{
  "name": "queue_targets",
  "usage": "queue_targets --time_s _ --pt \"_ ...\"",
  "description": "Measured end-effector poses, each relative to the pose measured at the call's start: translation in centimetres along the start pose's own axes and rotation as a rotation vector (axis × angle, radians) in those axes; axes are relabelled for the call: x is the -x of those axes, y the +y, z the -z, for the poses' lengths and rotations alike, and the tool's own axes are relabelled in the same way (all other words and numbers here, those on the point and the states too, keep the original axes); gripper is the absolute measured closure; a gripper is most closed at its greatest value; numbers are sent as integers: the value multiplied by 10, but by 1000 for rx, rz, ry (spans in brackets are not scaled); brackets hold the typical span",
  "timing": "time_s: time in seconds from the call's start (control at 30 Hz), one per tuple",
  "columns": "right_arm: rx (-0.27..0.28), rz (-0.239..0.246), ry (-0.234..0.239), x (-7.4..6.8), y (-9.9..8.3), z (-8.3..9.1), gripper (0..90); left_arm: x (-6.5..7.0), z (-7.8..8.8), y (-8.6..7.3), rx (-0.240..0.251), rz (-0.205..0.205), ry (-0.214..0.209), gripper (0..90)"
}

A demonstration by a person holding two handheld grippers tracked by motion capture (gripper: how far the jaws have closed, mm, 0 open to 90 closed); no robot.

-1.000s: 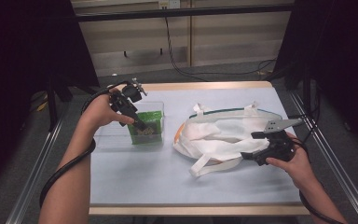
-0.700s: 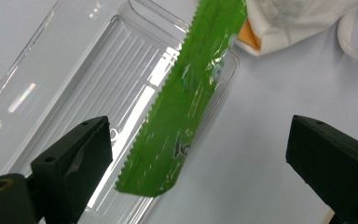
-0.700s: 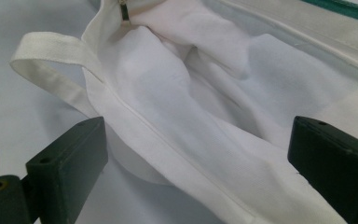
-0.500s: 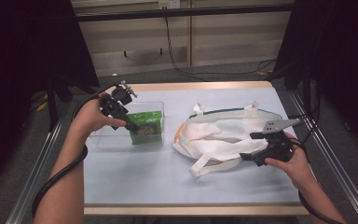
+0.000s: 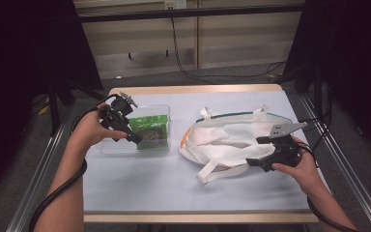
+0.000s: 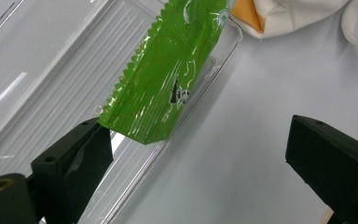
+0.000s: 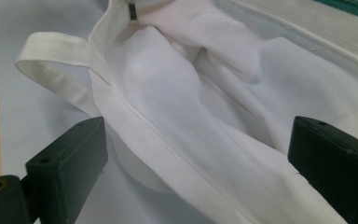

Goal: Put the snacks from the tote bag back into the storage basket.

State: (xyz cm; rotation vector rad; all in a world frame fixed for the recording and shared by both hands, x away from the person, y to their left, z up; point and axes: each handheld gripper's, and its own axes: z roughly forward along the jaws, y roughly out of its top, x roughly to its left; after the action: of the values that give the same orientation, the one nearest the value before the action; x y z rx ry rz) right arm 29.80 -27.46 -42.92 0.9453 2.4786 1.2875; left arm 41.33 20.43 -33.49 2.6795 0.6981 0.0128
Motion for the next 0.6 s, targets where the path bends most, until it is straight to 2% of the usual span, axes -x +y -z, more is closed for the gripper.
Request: queue_targets --time_s 0.03,0.1,0.13,0.17,0.2,0.23,0.27,0.3,0.33,0.37,0.4,0.43,0.47,0.5,0.53,0.57,0.6 --pt "1 -3 1 0 0 0 41 0 0 -1 -1 -7 0 72" --pt "2 1 4 0 1 0 41 2 -1 -3 9 5 0 72" --pt "2 3 5 0 1 0 41 2 -1 -4 -6 -10 -1 72" --pt "0 4 3 0 2 -1 41 5 -3 -6 23 25 2 72" --pt "3 2 7 0 2 -1 41 4 -1 -6 -5 0 0 72" --pt "4 1 7 0 2 -1 41 6 -3 -8 22 29 -2 71" --pt "2 4 7 0 2 -2 41 5 -1 -8 1 -5 1 71" --pt "1 3 8 0 2 -2 41 5 -1 -8 0 1 2 72" --pt "-1 6 6 -1 2 -2 41 8 -2 -9 30 28 1 71" --pt "0 8 9 -1 3 -2 41 6 0 -9 -1 -7 -2 71" --pt "0 7 8 0 3 -2 40 7 0 -10 -4 -7 1 72" --pt "2 9 10 0 3 -2 40 9 -2 -11 24 22 3 71" --pt "2 9 10 0 3 -2 40 9 -2 -11 24 22 3 72" --pt "1 10 11 -1 3 -2 41 8 -1 -12 1 0 -4 72" --pt "2 12 12 -1 3 -2 41 11 -3 -13 24 26 -4 72" --pt "1 10 11 -1 3 -2 40 9 -2 -13 -3 -16 -6 72" --pt "3 10 9 -1 3 -2 40 10 -4 -14 9 1 -10 72"
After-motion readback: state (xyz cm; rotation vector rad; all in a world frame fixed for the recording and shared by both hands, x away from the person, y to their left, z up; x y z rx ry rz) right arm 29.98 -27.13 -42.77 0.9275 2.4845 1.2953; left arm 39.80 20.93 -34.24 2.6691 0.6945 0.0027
